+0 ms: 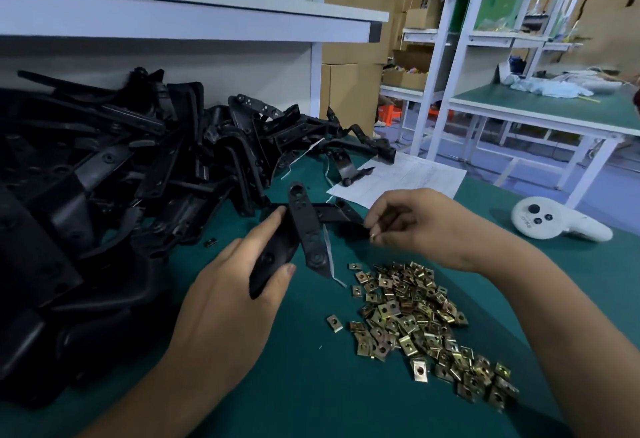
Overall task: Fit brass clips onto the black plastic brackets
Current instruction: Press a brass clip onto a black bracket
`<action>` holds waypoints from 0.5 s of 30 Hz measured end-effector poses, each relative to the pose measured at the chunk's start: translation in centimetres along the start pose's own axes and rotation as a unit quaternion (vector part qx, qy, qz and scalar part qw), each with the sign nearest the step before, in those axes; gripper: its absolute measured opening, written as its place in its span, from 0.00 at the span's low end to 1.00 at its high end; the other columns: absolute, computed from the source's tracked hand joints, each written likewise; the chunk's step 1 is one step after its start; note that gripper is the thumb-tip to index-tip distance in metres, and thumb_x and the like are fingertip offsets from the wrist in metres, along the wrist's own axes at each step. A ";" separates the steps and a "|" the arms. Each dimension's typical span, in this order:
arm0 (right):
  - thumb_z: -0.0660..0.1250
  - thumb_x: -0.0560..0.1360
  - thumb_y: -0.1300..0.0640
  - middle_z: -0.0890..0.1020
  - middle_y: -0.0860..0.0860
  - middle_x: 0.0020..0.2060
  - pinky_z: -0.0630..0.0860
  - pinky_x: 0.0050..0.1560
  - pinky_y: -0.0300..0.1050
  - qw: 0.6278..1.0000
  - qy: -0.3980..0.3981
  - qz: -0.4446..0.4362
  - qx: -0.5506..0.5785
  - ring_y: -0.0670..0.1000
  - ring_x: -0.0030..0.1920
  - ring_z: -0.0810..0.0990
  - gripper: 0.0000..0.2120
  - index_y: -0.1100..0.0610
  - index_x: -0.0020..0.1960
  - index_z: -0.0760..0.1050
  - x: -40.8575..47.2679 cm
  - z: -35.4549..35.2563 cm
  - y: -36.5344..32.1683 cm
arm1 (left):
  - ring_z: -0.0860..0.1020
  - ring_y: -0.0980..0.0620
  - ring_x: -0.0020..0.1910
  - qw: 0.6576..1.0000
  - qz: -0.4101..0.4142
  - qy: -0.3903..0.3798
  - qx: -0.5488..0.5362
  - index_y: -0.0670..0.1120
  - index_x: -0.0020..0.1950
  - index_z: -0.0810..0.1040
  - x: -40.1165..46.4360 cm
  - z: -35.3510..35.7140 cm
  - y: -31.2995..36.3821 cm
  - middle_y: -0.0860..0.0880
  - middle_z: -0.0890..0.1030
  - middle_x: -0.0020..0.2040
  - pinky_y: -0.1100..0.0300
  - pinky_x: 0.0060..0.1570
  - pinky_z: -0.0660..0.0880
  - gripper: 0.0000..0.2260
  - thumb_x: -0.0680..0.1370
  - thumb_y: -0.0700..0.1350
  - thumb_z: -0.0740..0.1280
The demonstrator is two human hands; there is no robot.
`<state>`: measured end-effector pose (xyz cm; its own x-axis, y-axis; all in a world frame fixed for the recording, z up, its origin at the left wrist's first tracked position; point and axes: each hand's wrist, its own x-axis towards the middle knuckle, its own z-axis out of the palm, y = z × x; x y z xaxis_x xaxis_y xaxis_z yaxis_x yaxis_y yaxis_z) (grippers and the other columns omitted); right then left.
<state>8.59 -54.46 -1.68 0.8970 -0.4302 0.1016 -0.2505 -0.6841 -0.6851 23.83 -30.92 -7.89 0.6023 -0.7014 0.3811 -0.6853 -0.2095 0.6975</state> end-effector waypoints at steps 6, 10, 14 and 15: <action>0.76 0.73 0.70 0.86 0.58 0.45 0.83 0.54 0.43 0.971 0.056 -0.095 0.211 0.53 0.45 0.86 0.11 0.65 0.54 0.81 -0.4 0.9 -2.9 | 0.76 0.58 0.40 0.987 0.061 0.001 0.146 0.75 0.79 0.49 -0.8 0.2 1.0 0.61 0.73 0.45 0.58 0.36 0.77 0.32 0.79 0.62 0.62; 0.77 0.71 0.66 0.86 0.58 0.43 0.83 0.54 0.44 0.954 0.110 -0.140 0.240 0.53 0.45 0.85 0.11 0.63 0.53 0.83 -0.5 1.8 -3.9 | 0.75 0.61 0.45 0.982 0.065 0.032 0.172 0.76 0.79 0.45 -0.9 0.1 0.8 0.63 0.70 0.46 0.64 0.29 0.72 0.31 0.79 0.65 0.57; 0.77 0.71 0.67 0.83 0.64 0.43 0.82 0.54 0.45 0.949 0.103 -0.136 0.264 0.53 0.44 0.82 0.09 0.63 0.51 0.84 -0.4 2.5 -4.1 | 0.74 0.62 0.48 0.985 0.052 0.046 0.159 0.78 0.77 0.44 -0.7 0.1 0.5 0.62 0.70 0.45 0.65 0.29 0.69 0.31 0.80 0.64 0.58; 0.77 0.71 0.67 0.85 0.62 0.44 0.82 0.53 0.43 0.948 0.097 -0.136 0.270 0.53 0.44 0.83 0.10 0.63 0.52 0.83 -0.4 2.7 -4.2 | 0.74 0.62 0.47 0.985 0.051 0.044 0.158 0.77 0.77 0.44 -0.7 0.1 0.6 0.62 0.70 0.44 0.65 0.30 0.70 0.31 0.80 0.64 0.59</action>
<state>10.27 -49.87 -0.81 0.8042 -0.4185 0.4221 0.2503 -0.4057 -0.8791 23.00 -30.60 -7.82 0.5472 -0.6709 0.5005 -0.8291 -0.3520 0.4345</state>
